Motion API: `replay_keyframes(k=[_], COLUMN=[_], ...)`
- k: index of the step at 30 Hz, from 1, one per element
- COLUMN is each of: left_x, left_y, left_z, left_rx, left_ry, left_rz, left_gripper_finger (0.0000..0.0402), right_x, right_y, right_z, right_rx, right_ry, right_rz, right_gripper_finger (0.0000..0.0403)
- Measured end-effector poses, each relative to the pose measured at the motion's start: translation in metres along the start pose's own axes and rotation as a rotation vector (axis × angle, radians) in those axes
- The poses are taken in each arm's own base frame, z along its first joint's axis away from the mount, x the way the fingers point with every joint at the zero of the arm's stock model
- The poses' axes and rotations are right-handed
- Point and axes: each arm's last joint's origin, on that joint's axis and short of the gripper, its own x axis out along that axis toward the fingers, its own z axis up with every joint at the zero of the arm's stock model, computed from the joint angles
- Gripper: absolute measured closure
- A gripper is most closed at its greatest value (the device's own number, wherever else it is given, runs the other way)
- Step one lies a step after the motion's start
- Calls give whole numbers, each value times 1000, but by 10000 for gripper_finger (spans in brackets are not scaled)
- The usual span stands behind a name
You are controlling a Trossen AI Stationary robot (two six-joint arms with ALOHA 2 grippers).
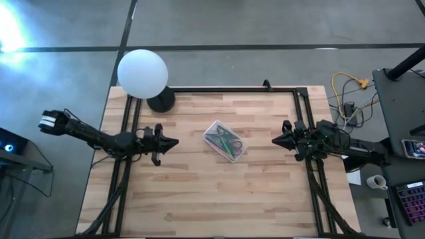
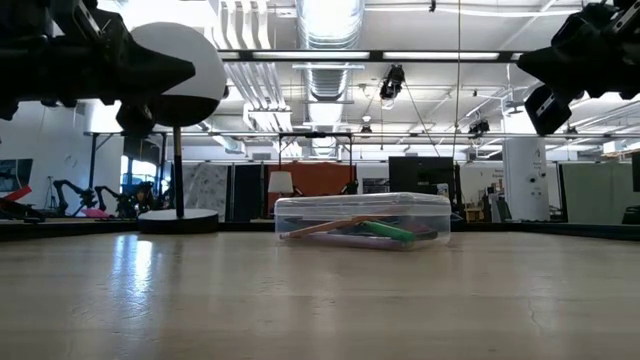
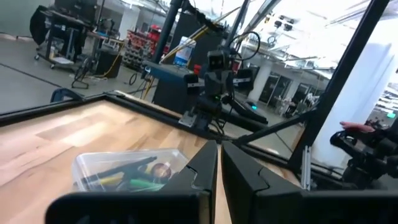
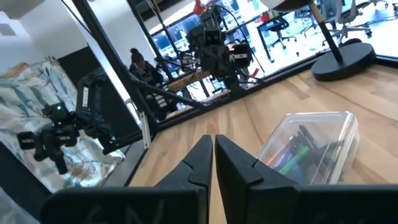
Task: Pick & place school supplies into a supply box
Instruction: Return to Home Position
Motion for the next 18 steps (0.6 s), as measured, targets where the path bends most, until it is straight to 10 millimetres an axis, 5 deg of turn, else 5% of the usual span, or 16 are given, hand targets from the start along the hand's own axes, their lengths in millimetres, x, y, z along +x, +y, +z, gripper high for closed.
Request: replay_keyframes(k=[18], left_x=[4], left_y=[3], left_z=[-13], left_rx=[31], left_ry=[88], left_rz=[31], left_gripper_finger=[395], right_x=[1], right_y=[-1], right_z=[-1], right_rx=[3], right_ry=[11], right_rz=[-7], right_gripper_finger=[390])
